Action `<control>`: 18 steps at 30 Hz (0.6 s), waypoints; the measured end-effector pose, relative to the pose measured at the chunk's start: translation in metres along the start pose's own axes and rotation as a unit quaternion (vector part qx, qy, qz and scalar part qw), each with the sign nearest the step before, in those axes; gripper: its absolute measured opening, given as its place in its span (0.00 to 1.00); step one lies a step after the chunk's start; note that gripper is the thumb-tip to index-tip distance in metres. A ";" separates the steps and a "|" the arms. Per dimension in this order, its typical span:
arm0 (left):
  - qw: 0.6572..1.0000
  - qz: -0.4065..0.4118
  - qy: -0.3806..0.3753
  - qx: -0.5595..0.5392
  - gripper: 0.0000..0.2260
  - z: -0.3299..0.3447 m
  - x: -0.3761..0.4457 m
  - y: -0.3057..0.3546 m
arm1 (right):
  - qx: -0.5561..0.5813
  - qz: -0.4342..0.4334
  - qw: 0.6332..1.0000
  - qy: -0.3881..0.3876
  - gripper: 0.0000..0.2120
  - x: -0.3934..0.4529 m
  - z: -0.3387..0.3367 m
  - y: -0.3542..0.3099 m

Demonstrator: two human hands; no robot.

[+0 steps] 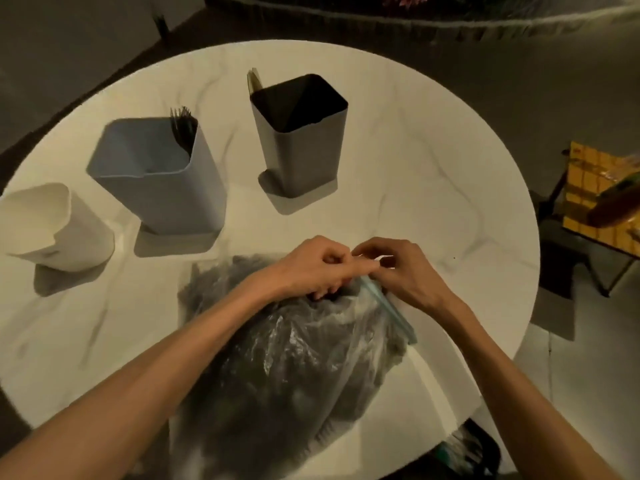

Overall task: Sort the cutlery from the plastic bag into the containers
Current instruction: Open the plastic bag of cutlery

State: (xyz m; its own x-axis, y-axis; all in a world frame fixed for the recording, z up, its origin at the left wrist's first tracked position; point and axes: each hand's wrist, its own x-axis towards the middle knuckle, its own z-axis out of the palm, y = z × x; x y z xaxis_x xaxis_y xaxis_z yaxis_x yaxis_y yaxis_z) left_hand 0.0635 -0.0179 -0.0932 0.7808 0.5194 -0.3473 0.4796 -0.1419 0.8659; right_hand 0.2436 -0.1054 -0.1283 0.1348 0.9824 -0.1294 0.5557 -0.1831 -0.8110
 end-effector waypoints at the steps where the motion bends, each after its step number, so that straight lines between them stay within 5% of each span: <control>1: 1.000 0.010 0.002 0.003 0.24 -0.002 0.004 0.000 | -0.001 -0.011 1.000 0.007 0.09 0.003 0.003 0.006; 6: 0.998 0.042 0.000 0.051 0.16 0.006 0.005 -0.006 | -0.007 -0.078 0.995 0.064 0.09 0.007 0.017 0.022; 13: 0.992 0.021 0.120 0.020 0.17 0.020 -0.039 -0.013 | -0.014 -0.149 0.982 0.118 0.09 -0.021 0.029 0.006; 18: 0.978 0.022 0.209 -0.019 0.12 0.043 -0.068 -0.009 | -0.059 -0.174 0.980 0.079 0.13 -0.059 0.021 -0.008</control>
State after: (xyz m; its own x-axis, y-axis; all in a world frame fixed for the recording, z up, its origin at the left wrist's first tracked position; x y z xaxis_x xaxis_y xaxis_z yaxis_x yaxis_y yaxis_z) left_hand 0.0236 -0.0884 -0.0931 0.5644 0.8136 -0.1398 0.4285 -0.1440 0.8920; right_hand 0.2140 -0.1615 -0.1256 0.0407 0.9695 0.2418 0.6800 0.1504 -0.7176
